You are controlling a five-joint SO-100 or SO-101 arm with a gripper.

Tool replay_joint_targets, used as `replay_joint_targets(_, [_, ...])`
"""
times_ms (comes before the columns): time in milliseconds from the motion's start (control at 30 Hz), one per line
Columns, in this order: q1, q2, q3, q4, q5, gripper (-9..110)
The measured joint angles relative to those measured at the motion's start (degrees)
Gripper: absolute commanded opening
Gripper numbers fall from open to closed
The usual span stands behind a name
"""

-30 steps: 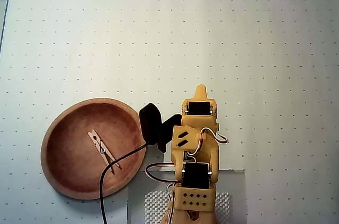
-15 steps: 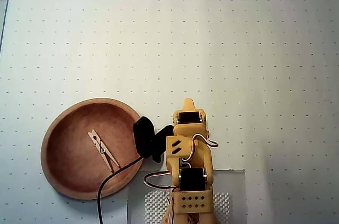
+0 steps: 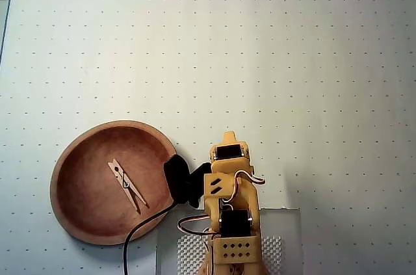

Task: Grasp a clothespin and put it in the bowl.

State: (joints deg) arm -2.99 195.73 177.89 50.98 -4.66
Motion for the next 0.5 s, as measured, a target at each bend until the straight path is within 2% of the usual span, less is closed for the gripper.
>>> replay_joint_targets(500, [0.4,0.7,2.2,2.6,0.0,-3])
